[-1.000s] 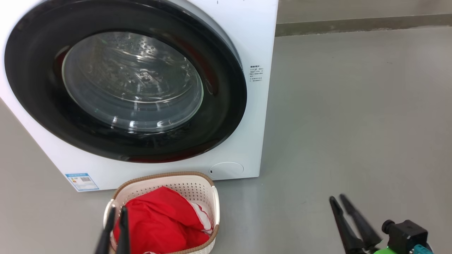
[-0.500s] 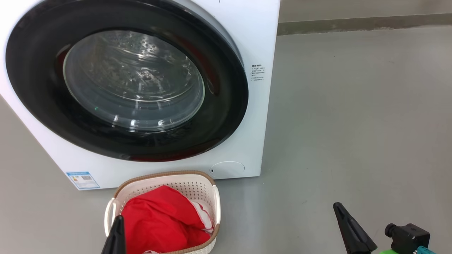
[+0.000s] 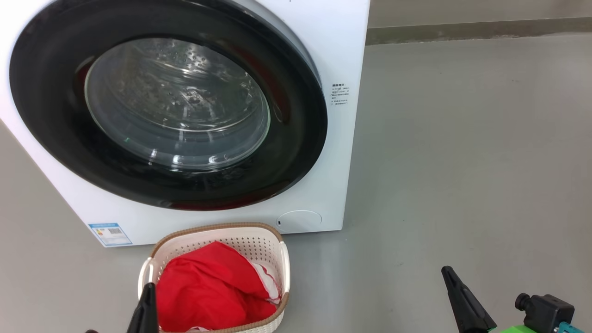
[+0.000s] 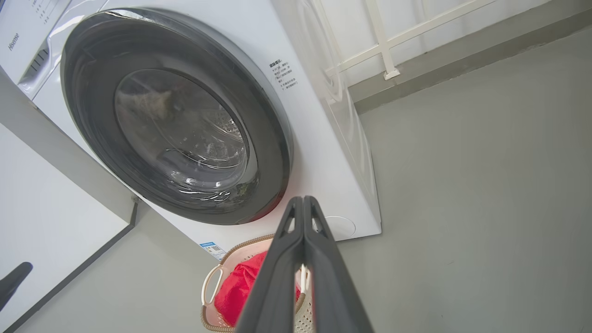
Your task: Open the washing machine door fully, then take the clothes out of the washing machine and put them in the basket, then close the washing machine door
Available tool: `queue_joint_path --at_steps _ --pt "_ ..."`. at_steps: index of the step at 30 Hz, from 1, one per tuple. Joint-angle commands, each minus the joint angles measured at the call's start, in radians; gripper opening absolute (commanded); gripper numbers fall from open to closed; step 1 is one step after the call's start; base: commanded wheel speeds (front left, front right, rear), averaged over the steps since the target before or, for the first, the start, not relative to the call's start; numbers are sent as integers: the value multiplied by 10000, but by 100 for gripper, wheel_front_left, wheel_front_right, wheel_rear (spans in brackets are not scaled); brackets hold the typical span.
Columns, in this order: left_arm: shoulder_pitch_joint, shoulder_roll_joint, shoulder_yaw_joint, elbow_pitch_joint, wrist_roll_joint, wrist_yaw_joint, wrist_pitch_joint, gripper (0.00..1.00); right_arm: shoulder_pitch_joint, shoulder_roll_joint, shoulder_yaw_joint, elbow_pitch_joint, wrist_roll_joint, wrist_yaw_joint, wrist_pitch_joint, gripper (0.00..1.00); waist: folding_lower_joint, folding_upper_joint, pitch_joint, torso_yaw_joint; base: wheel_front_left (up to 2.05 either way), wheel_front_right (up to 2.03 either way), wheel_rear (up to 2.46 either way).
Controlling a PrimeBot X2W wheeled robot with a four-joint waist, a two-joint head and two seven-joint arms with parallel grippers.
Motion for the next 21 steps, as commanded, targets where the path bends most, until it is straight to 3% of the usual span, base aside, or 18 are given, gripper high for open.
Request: queue_joint_path --at_steps 1,21 --pt "-439 48 221 -134 -273 -123 36 0 -478 -98 -38 -162 308 -6 42 0 -1 0 3 6 0 0 0" --pt "-933 -70 734 591 -2322 -595 477 0 -913 -181 -197 442 2554 -10 210 0 -1 0 50 92 0 0 0"
